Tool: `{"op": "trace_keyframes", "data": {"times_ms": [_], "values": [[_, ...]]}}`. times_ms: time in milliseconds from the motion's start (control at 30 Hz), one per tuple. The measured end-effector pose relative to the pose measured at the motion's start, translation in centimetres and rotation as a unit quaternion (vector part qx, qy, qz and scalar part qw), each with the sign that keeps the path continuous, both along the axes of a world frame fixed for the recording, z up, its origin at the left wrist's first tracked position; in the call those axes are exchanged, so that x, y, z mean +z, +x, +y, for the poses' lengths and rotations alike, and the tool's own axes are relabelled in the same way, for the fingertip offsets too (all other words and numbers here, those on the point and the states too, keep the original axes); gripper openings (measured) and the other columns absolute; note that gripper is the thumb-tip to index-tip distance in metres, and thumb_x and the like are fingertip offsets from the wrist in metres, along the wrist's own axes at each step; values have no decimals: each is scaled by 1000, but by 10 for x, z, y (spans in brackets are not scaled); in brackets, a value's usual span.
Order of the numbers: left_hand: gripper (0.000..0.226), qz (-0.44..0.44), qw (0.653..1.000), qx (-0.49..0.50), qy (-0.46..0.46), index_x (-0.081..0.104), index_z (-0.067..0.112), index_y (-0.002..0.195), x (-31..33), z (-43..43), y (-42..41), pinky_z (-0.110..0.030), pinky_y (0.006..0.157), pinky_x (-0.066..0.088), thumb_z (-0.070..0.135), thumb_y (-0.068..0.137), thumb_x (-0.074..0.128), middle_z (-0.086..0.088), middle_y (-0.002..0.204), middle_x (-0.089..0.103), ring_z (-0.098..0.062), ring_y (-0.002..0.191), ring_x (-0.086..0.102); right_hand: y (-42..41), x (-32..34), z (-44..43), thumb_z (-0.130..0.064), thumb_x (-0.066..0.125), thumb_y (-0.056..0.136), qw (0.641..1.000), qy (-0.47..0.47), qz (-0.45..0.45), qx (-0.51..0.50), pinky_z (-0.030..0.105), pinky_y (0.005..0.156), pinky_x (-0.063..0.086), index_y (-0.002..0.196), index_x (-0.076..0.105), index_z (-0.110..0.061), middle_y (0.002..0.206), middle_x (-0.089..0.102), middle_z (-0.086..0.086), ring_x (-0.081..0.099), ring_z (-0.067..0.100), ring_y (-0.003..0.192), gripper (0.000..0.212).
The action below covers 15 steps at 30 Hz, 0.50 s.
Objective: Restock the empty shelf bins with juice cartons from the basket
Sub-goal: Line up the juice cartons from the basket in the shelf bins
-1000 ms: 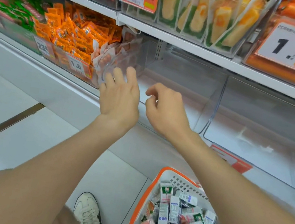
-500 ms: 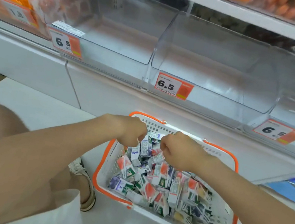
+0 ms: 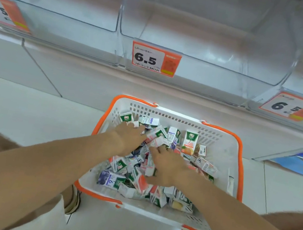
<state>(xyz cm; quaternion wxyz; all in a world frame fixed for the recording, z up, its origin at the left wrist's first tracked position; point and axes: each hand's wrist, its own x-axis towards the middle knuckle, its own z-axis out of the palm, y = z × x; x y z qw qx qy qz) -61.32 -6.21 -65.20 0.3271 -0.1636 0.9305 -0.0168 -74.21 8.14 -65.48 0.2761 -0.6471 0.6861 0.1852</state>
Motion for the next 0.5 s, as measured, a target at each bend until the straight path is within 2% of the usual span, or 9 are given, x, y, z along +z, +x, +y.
{"op": "trace_keyframes", "data": {"times_ms": [100,167,200,300,367,433,500], "values": [[83,-22,999,-14,-39,12,16,166,-12,-3,-5,-54,122,32,16,100,63,-18,171,14,-45,153,25,4,-9,-3,-76,76,70,1000,-19,21,-2,48,98,51,151,28,-12,134,51,12,53,34,123,114],[85,-12,998,-18,-56,4,16,167,-17,-4,-13,-57,125,24,21,103,60,-26,169,14,-50,156,13,3,-7,-10,-70,82,68,999,-29,33,1,45,96,50,145,35,-9,131,56,11,54,32,121,108],[83,-11,998,-18,-64,7,16,166,-19,-5,-16,-58,125,24,21,103,59,-30,167,16,-52,156,12,3,-7,-13,-68,82,70,999,-35,38,4,44,95,49,142,38,-8,131,57,12,55,31,120,104],[78,9,999,24,-38,20,10,158,-19,-9,-23,-54,120,33,16,96,67,-33,158,30,-50,151,26,3,-2,-13,-67,76,77,997,-30,56,40,46,98,47,147,37,-8,133,51,15,53,35,121,100],[76,44,997,69,4,29,8,149,-14,-13,-23,-49,111,43,19,90,76,-26,147,41,-45,138,43,7,1,-11,-65,75,78,994,-19,69,80,47,96,47,144,46,-12,129,49,16,54,37,115,89],[79,81,989,112,48,31,9,141,-4,-17,-19,-46,99,49,24,84,83,-18,137,43,-40,124,52,9,9,-13,-65,75,76,992,-19,65,109,44,85,51,132,58,-14,120,49,14,56,34,105,77],[82,114,978,142,99,34,10,131,9,-22,-13,-42,87,53,26,74,90,-13,128,43,-35,111,56,9,22,-17,-68,69,76,997,-43,30,65,38,70,52,130,58,-13,114,49,12,57,30,94,77]]}}
